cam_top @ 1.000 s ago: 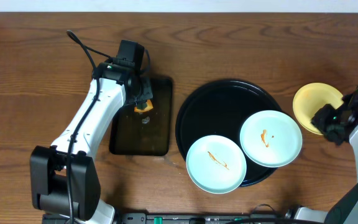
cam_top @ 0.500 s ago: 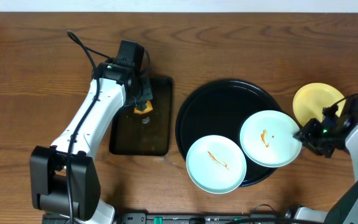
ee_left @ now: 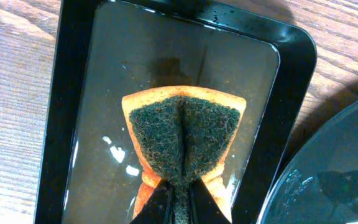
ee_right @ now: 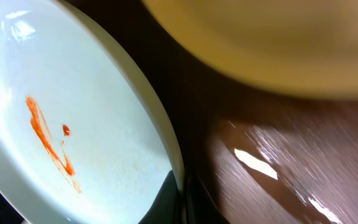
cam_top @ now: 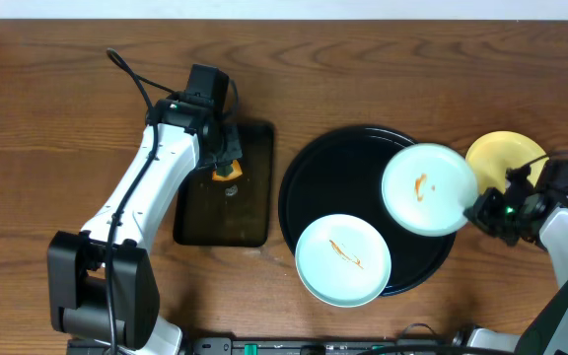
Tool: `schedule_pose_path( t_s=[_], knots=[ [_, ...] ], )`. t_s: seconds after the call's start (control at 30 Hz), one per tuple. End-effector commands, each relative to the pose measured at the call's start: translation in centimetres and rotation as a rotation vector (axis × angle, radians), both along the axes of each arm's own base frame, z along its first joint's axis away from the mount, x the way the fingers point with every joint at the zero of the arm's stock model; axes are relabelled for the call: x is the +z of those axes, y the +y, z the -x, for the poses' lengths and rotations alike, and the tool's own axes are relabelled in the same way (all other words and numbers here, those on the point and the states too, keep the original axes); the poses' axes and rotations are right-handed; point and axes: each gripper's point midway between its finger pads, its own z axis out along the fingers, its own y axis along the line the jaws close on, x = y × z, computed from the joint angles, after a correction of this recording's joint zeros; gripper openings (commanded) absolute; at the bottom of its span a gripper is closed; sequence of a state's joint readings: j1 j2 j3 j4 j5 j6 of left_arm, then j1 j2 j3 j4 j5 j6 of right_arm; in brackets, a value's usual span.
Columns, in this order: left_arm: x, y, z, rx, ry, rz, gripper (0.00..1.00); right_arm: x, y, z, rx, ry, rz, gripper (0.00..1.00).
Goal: Clean dirty plates on tray and stack at the side
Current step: 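Grip the pale green plate rim with the right gripper and tilt it, then scrub the pale green plate with the sponge in the left gripper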
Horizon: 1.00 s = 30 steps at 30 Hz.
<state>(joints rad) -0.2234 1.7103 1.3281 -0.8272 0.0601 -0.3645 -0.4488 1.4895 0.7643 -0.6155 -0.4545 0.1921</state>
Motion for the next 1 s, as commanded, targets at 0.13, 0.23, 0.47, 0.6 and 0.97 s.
schedule_pose_path(
  t_s=[0.13, 0.23, 0.47, 0.6, 0.97],
  knots=[
    [0.0, 0.3, 0.0, -0.006, -0.001, -0.015, 0.08, 3.6, 2.9, -4.2, 0.015, -0.184, -0.124, 0.01],
    [0.0, 0.1, -0.1, -0.009, -0.001, -0.002, 0.08, 2.8, 4.1, -4.3, 0.065, -0.155, -0.045, 0.01],
    [0.6, -3.7, -0.5, -0.158, -0.04, 0.128, 0.07, 1.1, 5.9, -4.2, 0.141, -0.081, 0.235, 0.01],
    [1.6, -8.0, -0.6, -0.298, -0.095, 0.225, 0.07, 1.0, 7.6, -4.7, 0.161, -0.098, 0.278, 0.01],
    [3.2, -19.5, 1.3, -0.537, -0.229, 0.314, 0.07, -1.9, 10.7, -4.5, 0.198, -0.033, 0.285, 0.01]
  ],
)
